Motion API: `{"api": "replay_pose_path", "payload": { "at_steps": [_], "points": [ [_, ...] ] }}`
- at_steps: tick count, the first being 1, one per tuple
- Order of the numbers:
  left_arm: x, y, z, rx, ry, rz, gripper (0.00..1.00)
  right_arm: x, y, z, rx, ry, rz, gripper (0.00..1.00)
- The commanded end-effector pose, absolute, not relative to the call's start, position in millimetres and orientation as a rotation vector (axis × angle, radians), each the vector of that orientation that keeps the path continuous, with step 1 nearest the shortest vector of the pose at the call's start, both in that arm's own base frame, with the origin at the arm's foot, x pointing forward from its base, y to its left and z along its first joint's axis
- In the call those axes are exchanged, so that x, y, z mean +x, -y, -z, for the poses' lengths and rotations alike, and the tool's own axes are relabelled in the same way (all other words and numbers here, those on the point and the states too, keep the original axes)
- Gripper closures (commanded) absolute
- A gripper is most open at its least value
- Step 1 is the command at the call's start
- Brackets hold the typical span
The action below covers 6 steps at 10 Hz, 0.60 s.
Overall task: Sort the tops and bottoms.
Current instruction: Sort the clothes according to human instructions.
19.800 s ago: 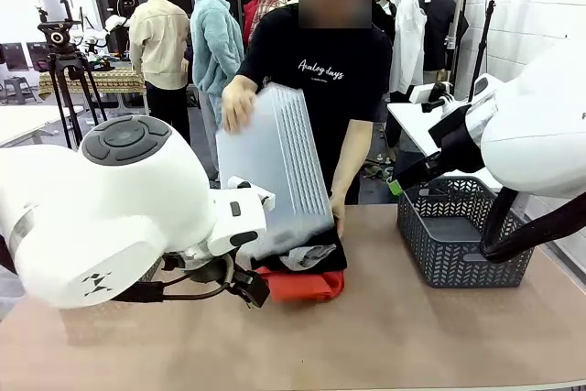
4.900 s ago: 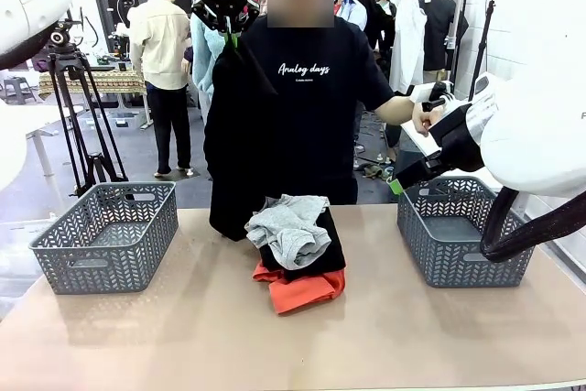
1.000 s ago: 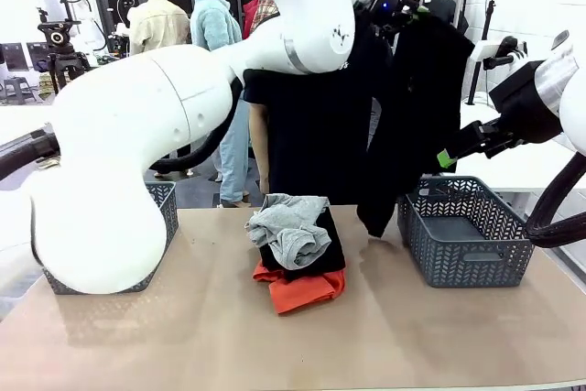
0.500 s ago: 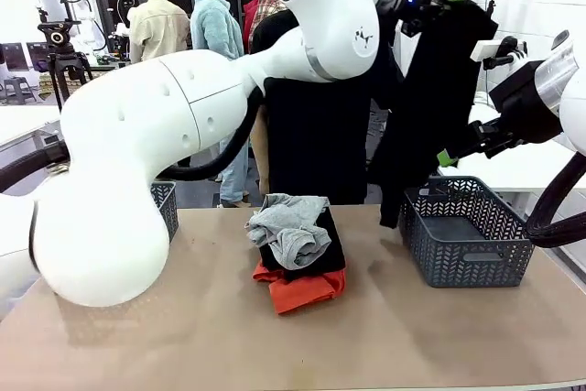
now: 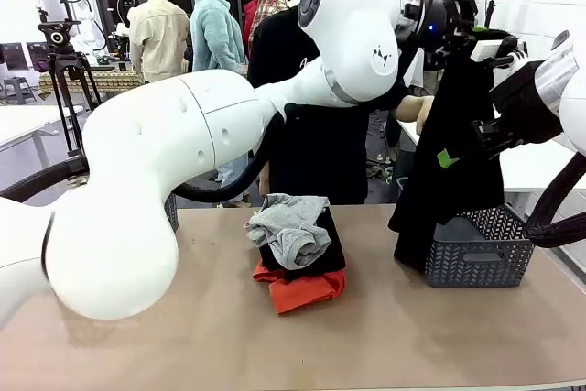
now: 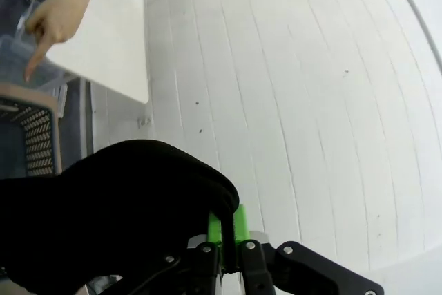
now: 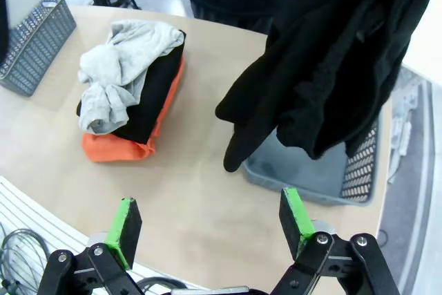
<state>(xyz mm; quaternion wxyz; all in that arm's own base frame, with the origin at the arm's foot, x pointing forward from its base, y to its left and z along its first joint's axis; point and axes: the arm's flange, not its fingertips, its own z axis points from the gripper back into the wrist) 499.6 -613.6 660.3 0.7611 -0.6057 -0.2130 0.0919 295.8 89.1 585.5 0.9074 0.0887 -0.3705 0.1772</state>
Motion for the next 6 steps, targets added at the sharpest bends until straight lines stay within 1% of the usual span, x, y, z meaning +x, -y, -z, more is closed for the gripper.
{"api": "replay_pose_path", "payload": {
  "at_steps": [1, 3, 5, 6],
  "points": [
    [550, 710, -673, -1.284, 0.384, -0.237, 1.00, 299, -90, -584, 0.184, 0.774, -0.378, 0.00],
    [531, 726, -629, -1.197, 0.315, -0.199, 1.00, 299, -90, -584, 0.184, 0.774, -0.378, 0.00],
    [532, 725, -606, -1.103, 0.255, -0.232, 1.00, 299, -90, -584, 0.184, 0.774, -0.378, 0.00],
    [481, 666, -576, -1.182, 0.307, -0.183, 1.00, 299, -90, -584, 0.184, 0.774, -0.378, 0.00]
  ]
}}
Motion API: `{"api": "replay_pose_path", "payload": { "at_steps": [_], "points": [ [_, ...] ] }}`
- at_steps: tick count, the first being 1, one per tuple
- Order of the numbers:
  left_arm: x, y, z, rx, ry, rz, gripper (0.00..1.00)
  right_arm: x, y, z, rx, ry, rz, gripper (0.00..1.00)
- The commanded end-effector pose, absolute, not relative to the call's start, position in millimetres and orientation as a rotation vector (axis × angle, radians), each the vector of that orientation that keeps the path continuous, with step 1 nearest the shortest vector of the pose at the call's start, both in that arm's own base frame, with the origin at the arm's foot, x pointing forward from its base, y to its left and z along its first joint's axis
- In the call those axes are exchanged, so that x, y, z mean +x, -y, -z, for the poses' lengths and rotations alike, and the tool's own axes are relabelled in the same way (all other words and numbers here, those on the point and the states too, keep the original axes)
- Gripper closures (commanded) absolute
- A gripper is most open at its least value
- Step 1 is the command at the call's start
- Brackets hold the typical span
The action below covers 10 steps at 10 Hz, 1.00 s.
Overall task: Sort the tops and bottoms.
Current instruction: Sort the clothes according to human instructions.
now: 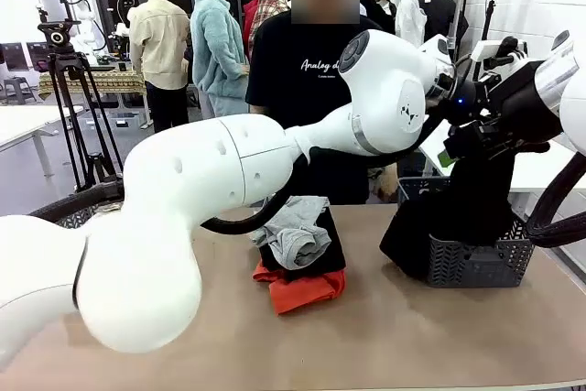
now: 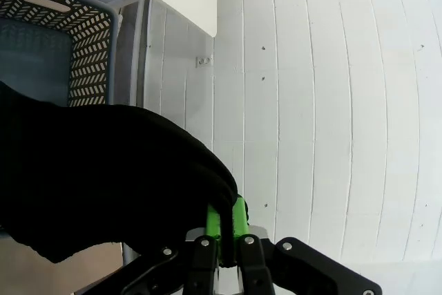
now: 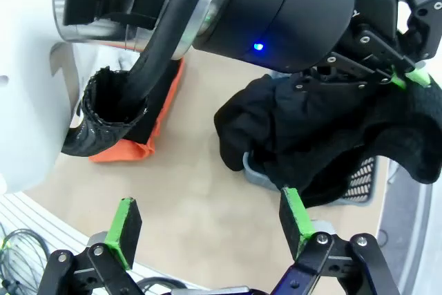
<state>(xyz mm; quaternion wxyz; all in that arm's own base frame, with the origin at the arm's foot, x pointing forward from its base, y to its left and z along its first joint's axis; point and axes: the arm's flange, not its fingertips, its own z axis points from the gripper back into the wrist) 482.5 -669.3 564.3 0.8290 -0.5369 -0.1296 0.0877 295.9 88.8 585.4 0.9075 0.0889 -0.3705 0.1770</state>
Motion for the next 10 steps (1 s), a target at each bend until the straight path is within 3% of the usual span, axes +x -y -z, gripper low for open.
{"api": "replay_pose_path", "payload": {
  "at_steps": [1, 4, 5, 10],
  "points": [
    [481, 666, -576, -1.182, 0.307, -0.183, 1.00, 299, -90, -584, 0.184, 0.774, -0.378, 0.00],
    [483, 667, -569, -1.157, 0.290, -0.189, 1.00, 299, -90, -584, 0.184, 0.774, -0.378, 0.00],
    [491, 674, -551, -1.046, 0.291, -0.119, 1.00, 299, -90, -584, 0.184, 0.774, -0.378, 0.00],
    [551, 720, -457, -0.836, 0.099, -0.115, 1.00, 299, -90, -584, 0.184, 0.774, -0.378, 0.00]
  ]
}}
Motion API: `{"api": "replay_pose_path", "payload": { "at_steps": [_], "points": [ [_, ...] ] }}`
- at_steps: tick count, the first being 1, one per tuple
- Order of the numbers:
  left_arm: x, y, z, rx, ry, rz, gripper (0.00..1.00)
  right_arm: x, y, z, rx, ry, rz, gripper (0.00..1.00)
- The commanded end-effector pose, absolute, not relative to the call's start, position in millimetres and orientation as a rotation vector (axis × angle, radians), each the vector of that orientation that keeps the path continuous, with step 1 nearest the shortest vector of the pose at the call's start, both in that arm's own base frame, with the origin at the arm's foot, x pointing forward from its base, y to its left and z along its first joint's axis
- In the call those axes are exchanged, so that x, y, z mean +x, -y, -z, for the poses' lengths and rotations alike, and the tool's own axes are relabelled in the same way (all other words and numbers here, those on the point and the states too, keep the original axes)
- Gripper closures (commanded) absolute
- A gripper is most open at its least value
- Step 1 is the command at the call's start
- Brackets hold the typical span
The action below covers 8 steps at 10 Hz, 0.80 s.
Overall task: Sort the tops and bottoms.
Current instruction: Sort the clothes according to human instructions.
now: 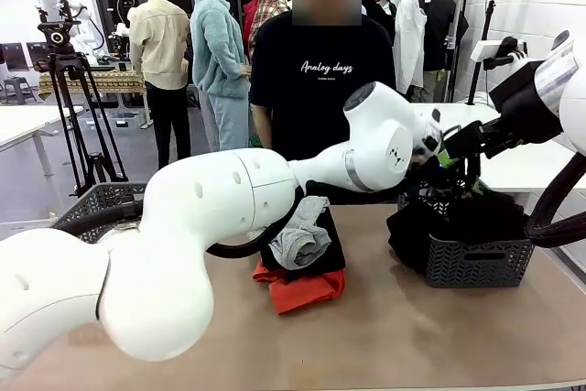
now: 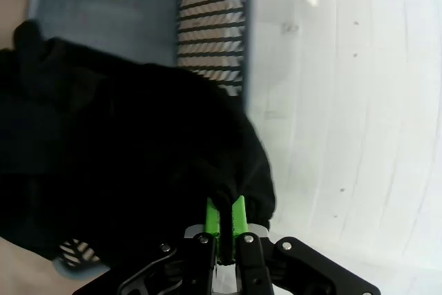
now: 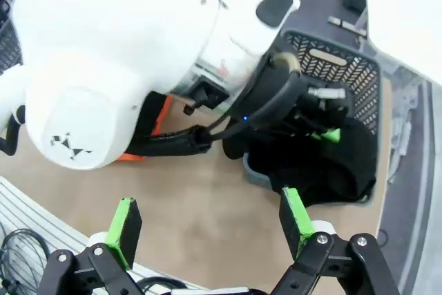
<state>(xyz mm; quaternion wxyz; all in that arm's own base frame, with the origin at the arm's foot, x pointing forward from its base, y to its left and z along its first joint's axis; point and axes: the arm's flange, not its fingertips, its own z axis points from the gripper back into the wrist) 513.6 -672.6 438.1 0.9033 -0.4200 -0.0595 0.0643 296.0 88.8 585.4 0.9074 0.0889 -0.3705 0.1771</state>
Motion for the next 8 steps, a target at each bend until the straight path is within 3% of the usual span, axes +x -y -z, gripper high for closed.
{"api": "replay_pose_path", "payload": {
  "at_steps": [1, 4, 5, 8],
  "points": [
    [555, 726, -444, -0.791, 0.092, -0.101, 1.00, 299, -90, -584, 0.184, 0.774, -0.378, 0.00],
    [562, 738, -429, -0.730, 0.146, -0.080, 1.00, 299, -90, -584, 0.184, 0.774, -0.378, 0.00],
    [564, 739, -426, -0.718, 0.148, -0.089, 0.87, 299, -90, -584, 0.184, 0.774, -0.378, 0.00],
    [569, 739, -427, -0.725, 0.208, -0.096, 0.28, 299, -90, -584, 0.184, 0.774, -0.378, 0.00]
  ]
}}
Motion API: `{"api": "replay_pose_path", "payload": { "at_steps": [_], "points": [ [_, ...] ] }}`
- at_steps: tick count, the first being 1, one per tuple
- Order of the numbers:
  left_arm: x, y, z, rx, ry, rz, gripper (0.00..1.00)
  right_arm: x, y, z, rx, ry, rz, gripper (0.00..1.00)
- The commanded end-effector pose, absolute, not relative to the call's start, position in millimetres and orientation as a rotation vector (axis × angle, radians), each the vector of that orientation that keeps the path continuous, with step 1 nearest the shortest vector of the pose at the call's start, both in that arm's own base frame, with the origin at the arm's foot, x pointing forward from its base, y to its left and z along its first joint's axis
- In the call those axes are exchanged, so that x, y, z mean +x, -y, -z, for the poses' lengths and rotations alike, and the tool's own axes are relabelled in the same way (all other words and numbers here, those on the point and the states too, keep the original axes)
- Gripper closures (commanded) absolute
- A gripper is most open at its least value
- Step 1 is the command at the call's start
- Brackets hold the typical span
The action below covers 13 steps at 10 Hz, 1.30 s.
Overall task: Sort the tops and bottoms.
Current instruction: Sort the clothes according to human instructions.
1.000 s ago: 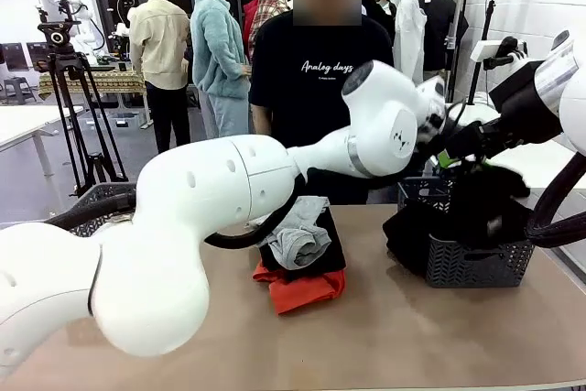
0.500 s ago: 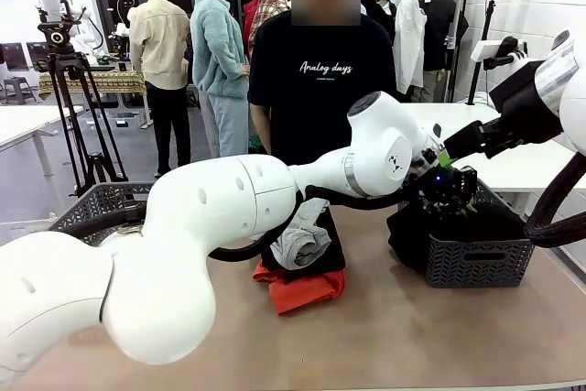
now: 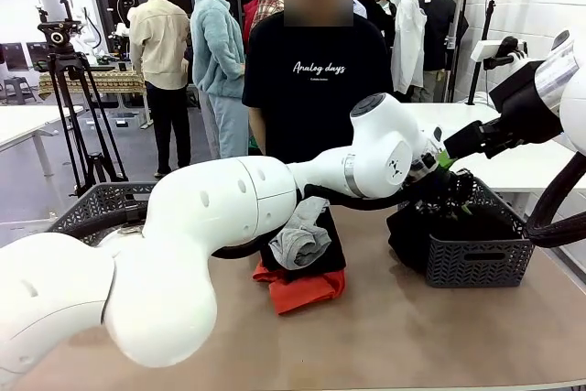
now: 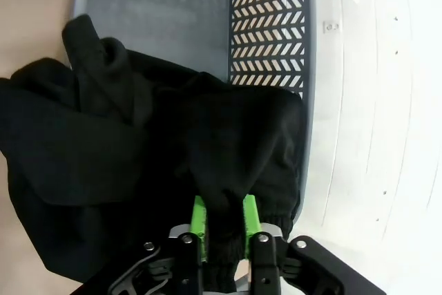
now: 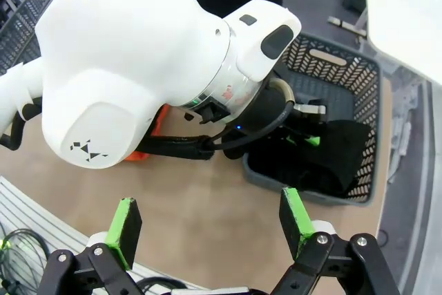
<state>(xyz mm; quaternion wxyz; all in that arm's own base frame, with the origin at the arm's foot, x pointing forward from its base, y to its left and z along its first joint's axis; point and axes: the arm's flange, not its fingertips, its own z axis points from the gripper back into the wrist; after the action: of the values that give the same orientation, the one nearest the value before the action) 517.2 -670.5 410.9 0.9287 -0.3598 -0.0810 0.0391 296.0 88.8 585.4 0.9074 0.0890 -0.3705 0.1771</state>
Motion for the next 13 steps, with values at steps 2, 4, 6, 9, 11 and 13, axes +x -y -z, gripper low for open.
{"api": "replay_pose_path", "payload": {
  "at_steps": [2, 4, 6, 9, 11, 13],
  "points": [
    [570, 737, -431, -0.739, 0.214, -0.107, 0.00, 299, -90, -584, 0.184, 0.774, -0.378, 0.00],
    [573, 733, -439, -0.764, 0.221, -0.117, 0.00, 299, -90, -584, 0.184, 0.774, -0.378, 0.00],
    [578, 729, -447, -0.768, 0.238, -0.118, 0.00, 299, -90, -584, 0.184, 0.774, -0.378, 0.00],
    [524, 665, -430, -0.781, 0.221, -0.096, 0.00, 299, -90, -584, 0.184, 0.774, -0.378, 0.00],
    [524, 665, -430, -0.781, 0.221, -0.096, 0.00, 299, -90, -584, 0.184, 0.774, -0.378, 0.00],
    [524, 665, -430, -0.781, 0.221, -0.096, 0.00, 299, -90, -584, 0.184, 0.774, -0.378, 0.00]
  ]
}}
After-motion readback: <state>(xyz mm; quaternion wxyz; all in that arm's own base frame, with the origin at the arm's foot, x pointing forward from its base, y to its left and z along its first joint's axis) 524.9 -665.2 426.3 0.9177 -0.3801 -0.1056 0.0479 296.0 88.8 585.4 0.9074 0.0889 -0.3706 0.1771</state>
